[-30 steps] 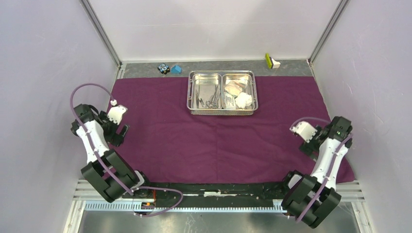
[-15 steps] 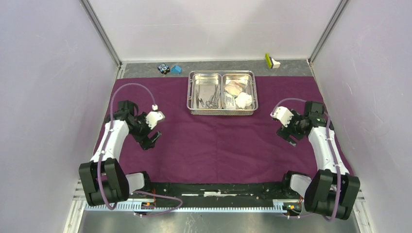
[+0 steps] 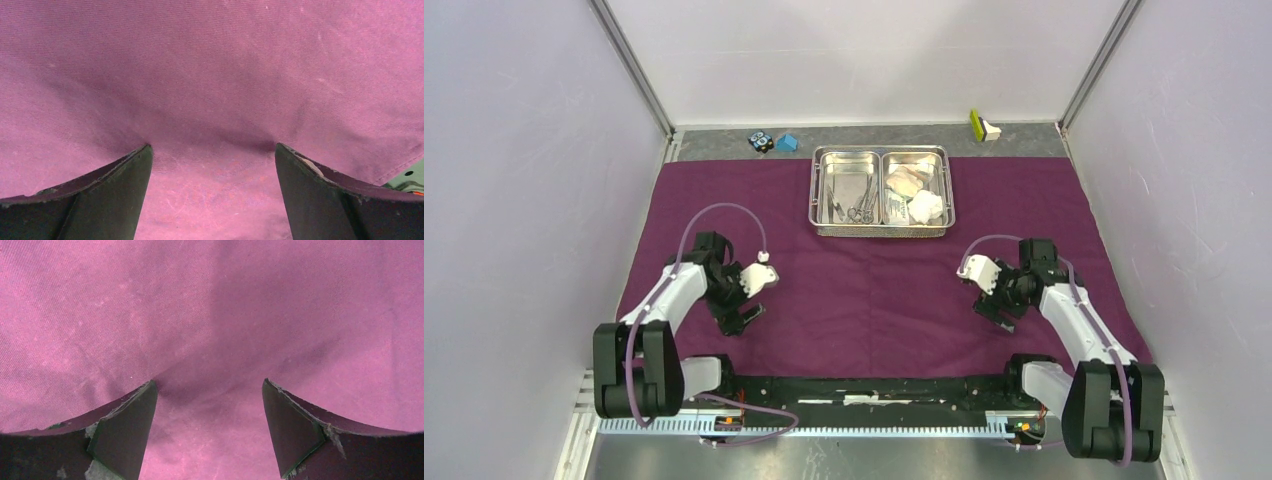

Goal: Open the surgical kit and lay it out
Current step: Smooth out the surgical kit at the center of the board.

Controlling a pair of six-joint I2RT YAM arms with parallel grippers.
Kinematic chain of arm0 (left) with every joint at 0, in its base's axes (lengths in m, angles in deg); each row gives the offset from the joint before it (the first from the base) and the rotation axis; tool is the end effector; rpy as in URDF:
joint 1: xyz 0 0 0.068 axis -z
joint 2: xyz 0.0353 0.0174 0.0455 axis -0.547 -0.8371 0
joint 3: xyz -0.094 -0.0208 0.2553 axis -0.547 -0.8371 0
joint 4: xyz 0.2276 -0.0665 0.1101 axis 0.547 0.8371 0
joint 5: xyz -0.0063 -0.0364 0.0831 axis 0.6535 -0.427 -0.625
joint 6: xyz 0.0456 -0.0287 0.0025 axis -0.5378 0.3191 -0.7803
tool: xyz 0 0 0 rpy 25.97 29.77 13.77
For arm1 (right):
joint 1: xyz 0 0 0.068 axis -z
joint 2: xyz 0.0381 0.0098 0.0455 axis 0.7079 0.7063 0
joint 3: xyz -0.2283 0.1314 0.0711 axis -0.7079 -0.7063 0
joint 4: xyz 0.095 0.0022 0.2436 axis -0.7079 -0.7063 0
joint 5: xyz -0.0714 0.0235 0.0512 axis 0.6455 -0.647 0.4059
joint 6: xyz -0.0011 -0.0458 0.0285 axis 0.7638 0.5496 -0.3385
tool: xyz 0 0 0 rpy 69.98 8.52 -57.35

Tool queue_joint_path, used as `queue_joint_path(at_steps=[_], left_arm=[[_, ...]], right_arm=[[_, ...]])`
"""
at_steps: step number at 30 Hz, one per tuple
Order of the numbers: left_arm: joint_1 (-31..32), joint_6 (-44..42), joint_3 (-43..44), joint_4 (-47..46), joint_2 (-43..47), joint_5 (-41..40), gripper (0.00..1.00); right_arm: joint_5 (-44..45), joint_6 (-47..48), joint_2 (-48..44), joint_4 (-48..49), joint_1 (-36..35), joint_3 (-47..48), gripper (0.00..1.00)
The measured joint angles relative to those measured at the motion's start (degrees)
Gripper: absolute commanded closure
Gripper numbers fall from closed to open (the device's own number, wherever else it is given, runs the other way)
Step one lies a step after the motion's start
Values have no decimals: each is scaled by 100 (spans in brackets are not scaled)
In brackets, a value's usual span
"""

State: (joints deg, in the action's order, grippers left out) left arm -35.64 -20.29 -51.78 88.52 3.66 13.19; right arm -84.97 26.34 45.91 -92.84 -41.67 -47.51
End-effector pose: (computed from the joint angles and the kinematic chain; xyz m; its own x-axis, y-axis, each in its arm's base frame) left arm 0.1791 0.0005 0.1600 -0.5253 0.8234 -0.2148 0.8463 0.5318 -0.0311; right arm 0.1666 0.0003 0.1626 -0.4351 -0.8130 -0.3870 -0.8463 0.5160 -0.1326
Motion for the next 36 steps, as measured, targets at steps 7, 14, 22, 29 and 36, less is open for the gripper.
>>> queue_joint_path(at_steps=[7, 14, 22, 29, 36], left_arm=[[37, -173, -404, -170, 573, -264, 3], [42, -315, -496, 120, 721, -413, 6], [136, -634, -501, 348, 752, -520, 6], [149, -732, -236, 1115, 787, -518, 3], [149, -699, 949, 1473, 693, -13, 0]], right_arm=[[111, 109, -428, 55, -68, -232, 16], [208, 212, -710, -28, -79, -334, 16], [402, 280, -820, -260, -79, -341, 16], [485, 319, -839, -730, -79, -219, 15], [144, 264, -796, -1075, -79, 570, 14]])
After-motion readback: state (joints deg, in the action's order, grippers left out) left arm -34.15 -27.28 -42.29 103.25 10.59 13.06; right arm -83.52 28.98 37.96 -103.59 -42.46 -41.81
